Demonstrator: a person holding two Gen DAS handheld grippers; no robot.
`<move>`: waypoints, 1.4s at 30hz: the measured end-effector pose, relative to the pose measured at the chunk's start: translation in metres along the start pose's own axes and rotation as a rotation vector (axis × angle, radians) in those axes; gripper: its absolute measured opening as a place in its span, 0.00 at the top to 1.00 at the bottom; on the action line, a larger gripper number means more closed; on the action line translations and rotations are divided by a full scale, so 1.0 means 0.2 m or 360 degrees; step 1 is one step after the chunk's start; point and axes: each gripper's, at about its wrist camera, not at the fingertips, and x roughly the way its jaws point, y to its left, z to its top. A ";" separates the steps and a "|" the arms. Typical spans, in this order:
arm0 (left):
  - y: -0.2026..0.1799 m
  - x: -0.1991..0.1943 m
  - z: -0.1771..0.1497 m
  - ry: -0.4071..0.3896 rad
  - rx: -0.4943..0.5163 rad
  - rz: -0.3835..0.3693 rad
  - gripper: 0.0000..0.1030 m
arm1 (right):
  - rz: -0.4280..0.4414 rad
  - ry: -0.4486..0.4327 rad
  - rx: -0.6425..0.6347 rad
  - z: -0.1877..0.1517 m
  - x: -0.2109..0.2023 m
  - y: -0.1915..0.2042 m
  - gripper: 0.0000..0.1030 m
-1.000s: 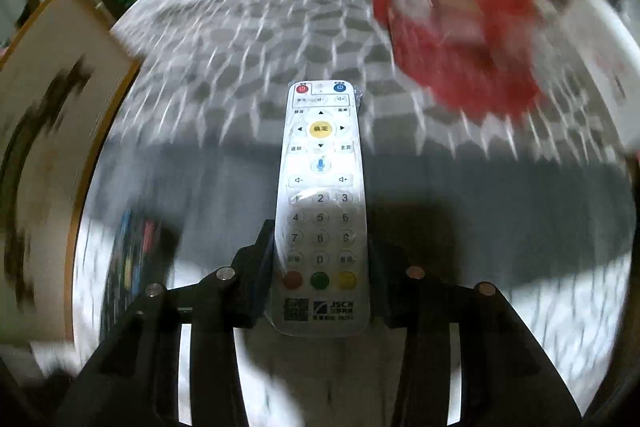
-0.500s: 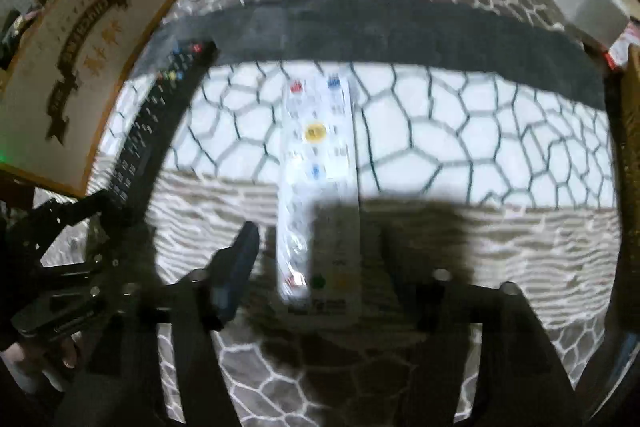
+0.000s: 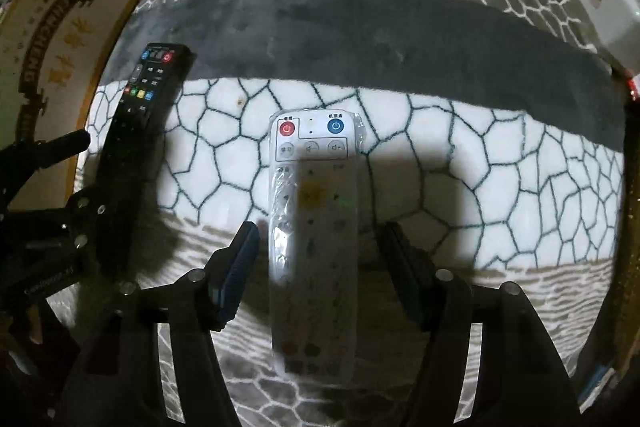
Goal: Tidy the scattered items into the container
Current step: 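Lift and carry both remotes toward the cardboard box with both grippers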
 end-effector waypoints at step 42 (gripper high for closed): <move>0.20 -0.75 -0.20 -0.0466 -0.0220 -0.0053 0.52 | -0.0006 -0.0566 -0.0039 -0.05 -0.81 0.41 0.61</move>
